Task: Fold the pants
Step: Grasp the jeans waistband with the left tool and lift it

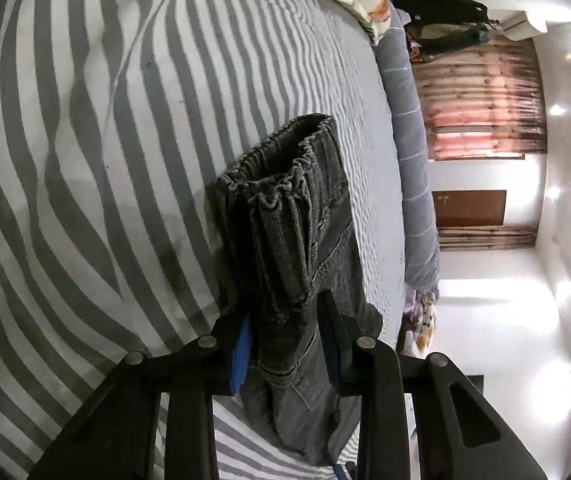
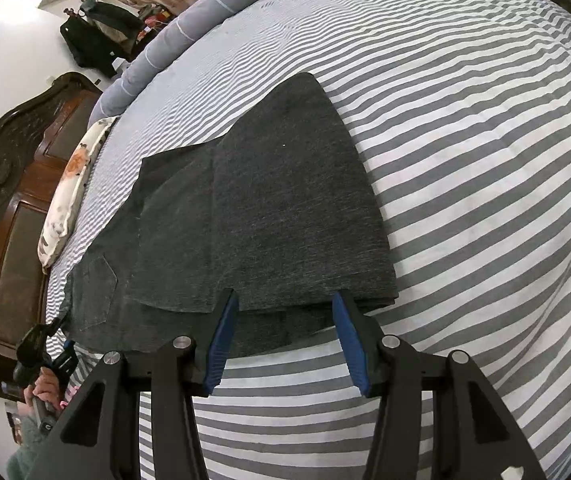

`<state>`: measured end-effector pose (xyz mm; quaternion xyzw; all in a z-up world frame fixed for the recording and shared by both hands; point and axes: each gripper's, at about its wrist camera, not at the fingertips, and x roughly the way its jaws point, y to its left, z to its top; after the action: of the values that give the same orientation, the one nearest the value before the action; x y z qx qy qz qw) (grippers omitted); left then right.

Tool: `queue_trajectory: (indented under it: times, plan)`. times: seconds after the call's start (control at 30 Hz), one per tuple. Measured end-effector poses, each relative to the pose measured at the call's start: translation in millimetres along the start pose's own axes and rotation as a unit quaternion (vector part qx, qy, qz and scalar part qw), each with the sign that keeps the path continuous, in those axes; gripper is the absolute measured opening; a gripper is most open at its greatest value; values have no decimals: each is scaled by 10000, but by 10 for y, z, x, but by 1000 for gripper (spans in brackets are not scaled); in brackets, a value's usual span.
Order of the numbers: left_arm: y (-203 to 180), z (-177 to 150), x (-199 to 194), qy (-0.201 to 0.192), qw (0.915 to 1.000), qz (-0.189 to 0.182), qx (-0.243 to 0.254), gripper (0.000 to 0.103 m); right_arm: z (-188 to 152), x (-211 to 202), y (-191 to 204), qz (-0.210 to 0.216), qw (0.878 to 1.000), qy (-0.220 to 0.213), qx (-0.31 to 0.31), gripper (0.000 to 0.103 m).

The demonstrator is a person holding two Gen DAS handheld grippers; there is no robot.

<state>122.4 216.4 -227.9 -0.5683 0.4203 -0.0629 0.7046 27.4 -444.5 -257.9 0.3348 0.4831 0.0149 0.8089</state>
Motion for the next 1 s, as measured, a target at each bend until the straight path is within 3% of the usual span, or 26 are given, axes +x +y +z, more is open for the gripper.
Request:
queue_trajectory:
  times: [0.17,0.3,0.57,0.67,0.77,1.0]
  plan:
    - [112,15,43,-26,9989,280,-377,31,-2,13,6,10,10000,20,-8,47]
    - [48,-27,38,-86,9986,484,-191,35,0,17,4,29,10000,29,3,47]
    - [34,-1,102,-113,9987,429,-246,39,-13,18,49,-45,10000,1,-78,47]
    - [24,-21,80,-165,9990,347,-225,30,-17,6,127,-270,9994,-34,-216,47]
    - [-132,-83,38,-298,9985,447,119,28,-20,15,264,-446,9977,-56,-505,47]
    - [-763,-325,-8,-495,9910,671,1046,25,-12,87,390,-377,9973,14,-625,47]
